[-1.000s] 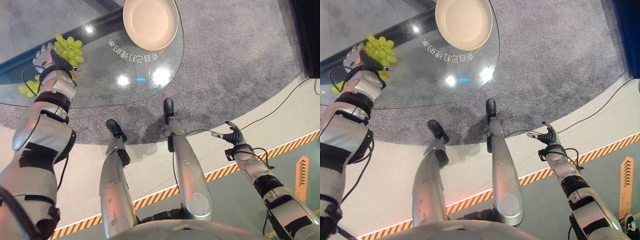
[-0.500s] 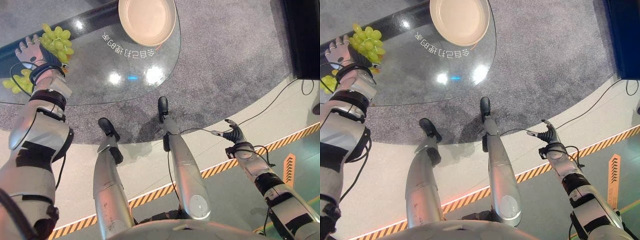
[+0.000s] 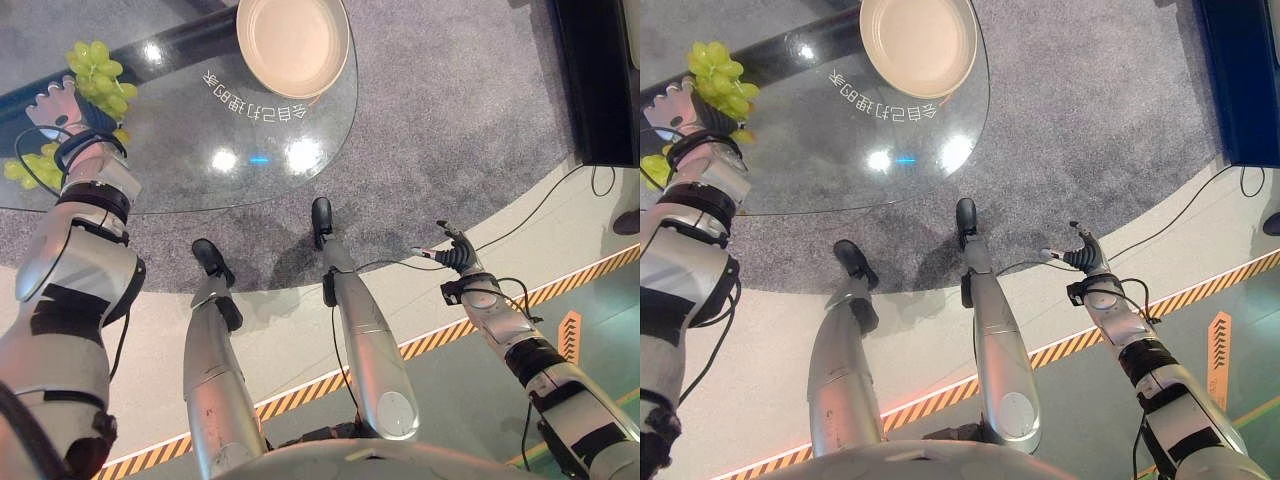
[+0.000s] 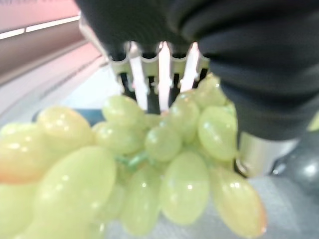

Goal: Pick up fruits into the plate

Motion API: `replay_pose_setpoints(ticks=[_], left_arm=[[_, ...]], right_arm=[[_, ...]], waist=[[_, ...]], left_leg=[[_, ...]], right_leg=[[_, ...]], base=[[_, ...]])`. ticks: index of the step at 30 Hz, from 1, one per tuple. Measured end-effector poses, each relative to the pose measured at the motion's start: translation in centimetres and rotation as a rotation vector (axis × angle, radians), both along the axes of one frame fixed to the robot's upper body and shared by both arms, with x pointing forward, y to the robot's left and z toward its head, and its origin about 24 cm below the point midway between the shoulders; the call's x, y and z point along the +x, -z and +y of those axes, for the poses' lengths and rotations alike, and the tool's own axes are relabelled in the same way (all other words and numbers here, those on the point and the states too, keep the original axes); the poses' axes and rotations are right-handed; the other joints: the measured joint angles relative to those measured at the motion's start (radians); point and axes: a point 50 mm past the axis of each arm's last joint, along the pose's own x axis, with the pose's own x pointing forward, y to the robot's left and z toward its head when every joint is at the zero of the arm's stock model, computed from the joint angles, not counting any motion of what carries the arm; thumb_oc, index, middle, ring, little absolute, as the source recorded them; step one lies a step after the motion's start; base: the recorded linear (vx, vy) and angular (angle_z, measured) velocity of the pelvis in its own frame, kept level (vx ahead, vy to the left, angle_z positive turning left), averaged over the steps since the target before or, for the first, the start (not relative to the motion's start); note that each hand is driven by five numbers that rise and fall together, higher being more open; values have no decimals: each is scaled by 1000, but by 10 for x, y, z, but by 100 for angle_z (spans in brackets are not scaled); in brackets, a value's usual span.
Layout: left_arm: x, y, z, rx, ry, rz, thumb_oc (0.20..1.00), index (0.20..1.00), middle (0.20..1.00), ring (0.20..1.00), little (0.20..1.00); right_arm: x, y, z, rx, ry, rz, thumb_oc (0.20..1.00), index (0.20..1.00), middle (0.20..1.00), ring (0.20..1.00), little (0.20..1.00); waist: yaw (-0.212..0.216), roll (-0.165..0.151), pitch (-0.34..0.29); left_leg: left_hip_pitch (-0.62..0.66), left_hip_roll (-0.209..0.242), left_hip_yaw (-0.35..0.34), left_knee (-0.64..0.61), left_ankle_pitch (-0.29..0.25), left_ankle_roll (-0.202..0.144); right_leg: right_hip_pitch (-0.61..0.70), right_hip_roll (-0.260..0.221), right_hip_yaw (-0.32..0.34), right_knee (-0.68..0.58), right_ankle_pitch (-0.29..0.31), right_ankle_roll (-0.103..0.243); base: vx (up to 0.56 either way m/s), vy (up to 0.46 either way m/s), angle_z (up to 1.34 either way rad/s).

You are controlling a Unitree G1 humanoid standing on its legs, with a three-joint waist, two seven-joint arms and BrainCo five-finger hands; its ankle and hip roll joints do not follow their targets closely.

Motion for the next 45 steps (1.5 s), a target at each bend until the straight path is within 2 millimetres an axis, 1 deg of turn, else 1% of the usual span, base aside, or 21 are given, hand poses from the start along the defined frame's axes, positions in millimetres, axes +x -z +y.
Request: replay_pose_setpoints(ticks=[2,4,6,9,11,12,14,17,19,22,25,27,29,31,33,35,36,37,38,41,45], left_arm=[[-1,11,1,-44,17,-5,200,200,200,200,200],[-4,27,1,-106,35,-17,200,200,200,200,200],[-7,51,-2,-184,71,-33,200,200,200,200,200],[-12,80,-10,-311,129,-82,200,200,200,200,200],[-17,91,-15,-383,177,-146,200,200,200,200,200],[-20,100,-20,-408,214,-172,200,200,200,200,200],[-24,105,-24,-421,247,-202,200,200,200,200,200],[-29,104,-31,-452,316,-283,200,200,200,200,200],[-35,101,-33,-463,353,-343,200,200,200,200,200],[-43,93,-38,-472,420,-422,200,200,200,200,200],[-54,97,-42,-488,457,-445,200,200,200,200,200],[-61,98,-47,-496,489,-450,200,200,200,200,200],[-65,98,-51,-506,521,-451,200,200,200,200,200],[-69,96,-54,-525,555,-450,200,200,200,200,200],[-71,92,-62,-541,618,-441,200,200,200,200,200],[-72,86,-75,-558,714,-421,200,200,200,200,200],[-72,84,-78,-562,736,-413,200,200,200,200,200],[-73,83,-83,-571,776,-395,200,200,200,200,200],[-73,81,-86,-579,803,-386,200,200,200,200,200],[-76,72,-101,-590,919,-360,200,200,200,200,200],[-77,67,-116,-631,1038,-304,200,200,200,200,200]], right_arm=[[0,1,1,3,-1,3,1000,1000,1000,1000,1000],[-1,2,3,6,-3,8,1000,1000,1000,1000,1000],[-5,5,7,16,-12,15,1000,1000,1000,1000,1000],[-11,13,15,38,-23,34,1000,1000,1000,1000,1000],[-13,15,16,40,-30,38,1000,1000,1000,1000,1000],[-18,20,15,30,-30,52,1000,1000,1000,1000,1000],[-23,24,14,23,-42,68,1000,1000,1000,1000,1000],[-32,31,14,46,-68,95,1000,1000,1000,1000,1000],[-38,32,14,78,-86,88,1000,1000,1000,1000,1000],[-46,30,12,123,-110,72,1000,1000,1000,1000,1000],[-47,28,8,139,-123,78,1000,1000,1000,1000,1000],[-50,23,6,160,-132,63,1000,1000,1000,1000,1000],[-49,15,6,171,-176,48,1000,1000,1000,1000,1000],[-44,3,10,187,-241,21,1000,1000,1000,1000,1000],[-36,-16,17,176,-335,-4,1000,1000,1000,1000,1000],[-30,-33,22,159,-430,-18,1000,1000,1000,1000,1000],[-30,-36,24,156,-448,-20,1000,1000,1000,1000,1000],[-26,-43,27,142,-486,-15,1000,1000,1000,1000,1000],[-22,-48,28,131,-505,-11,1000,1000,1000,1000,1000],[-6,-71,36,104,-550,-30,1000,1000,1000,1000,1000],[7,-84,51,112,-594,3,1000,1000,1000,1000,1000]], waist=[[0,-1,1],[0,-1,2],[6,0,3],[34,3,13],[61,11,56],[77,15,64],[98,20,67],[130,38,77],[136,57,75],[145,90,70],[147,114,61],[149,132,31],[158,149,1],[167,161,-38],[172,169,-66],[186,168,-112],[187,166,-125],[193,166,-163],[196,166,-183],[208,163,-247],[224,163,-279]], left_leg=[[28,-4,4,-14,1,-2],[59,-13,7,-36,8,-1],[107,-24,12,-75,24,0],[180,-33,12,-125,47,4],[274,-43,11,-169,64,3],[338,-55,11,-213,79,3],[405,-67,10,-265,101,2],[536,-82,-4,-359,135,-7],[601,-88,-10,-411,151,-4],[646,-90,-26,-454,169,-7],[711,-89,-31,-484,179,-1],[741,-86,-38,-501,179,-1],[776,-84,-37,-511,176,-4],[797,-81,-36,-511,172,-6],[826,-79,-37,-511,165,-11],[855,-77,-37,-511,156,-12],[862,-77,-37,-511,154,-13],[875,-75,-38,-512,148,-13],[882,-74,-37,-512,145,-13],[903,-70,-36,-512,138,-14],[929,-66,-37,-513,131,-20]], right_leg=[[22,-2,1,-4,0,0],[45,-6,1,-12,0,0],[80,-13,1,-23,0,0],[137,-17,-2,-36,0,0],[215,-25,-19,-38,-1,0],[267,-32,-28,-48,-7,0],[327,-38,-35,-73,-8,0],[453,-43,-64,-123,-11,4],[519,-47,-84,-157,-16,5],[572,-45,-109,-185,-14,8],[646,-39,-122,-224,-7,6],[694,-36,-141,-258,-5,8],[735,-30,-147,-283,0,12],[756,-27,-154,-284,-1,13],[787,-26,-162,-284,-7,19],[816,-25,-163,-284,-15,25],[823,-25,-163,-284,-16,26],[837,-25,-164,-284,-23,25],[843,-25,-163,-284,-24,26],[862,-21,-162,-285,-28,26],[889,-22,-163,-289,-42,24]], base=[[-15,5,1],[-12,7,2],[-22,20,6],[1,29,4],[12,25,13],[16,26,16],[36,24,18],[58,16,24],[34,-8,21],[92,6,17],[113,9,8],[72,-7,13],[109,-19,5],[110,-28,0],[113,-39,3],[109,-36,1],[61,-26,3],[40,-23,1],[50,-25,1],[68,-26,-2],[54,-27,1]])
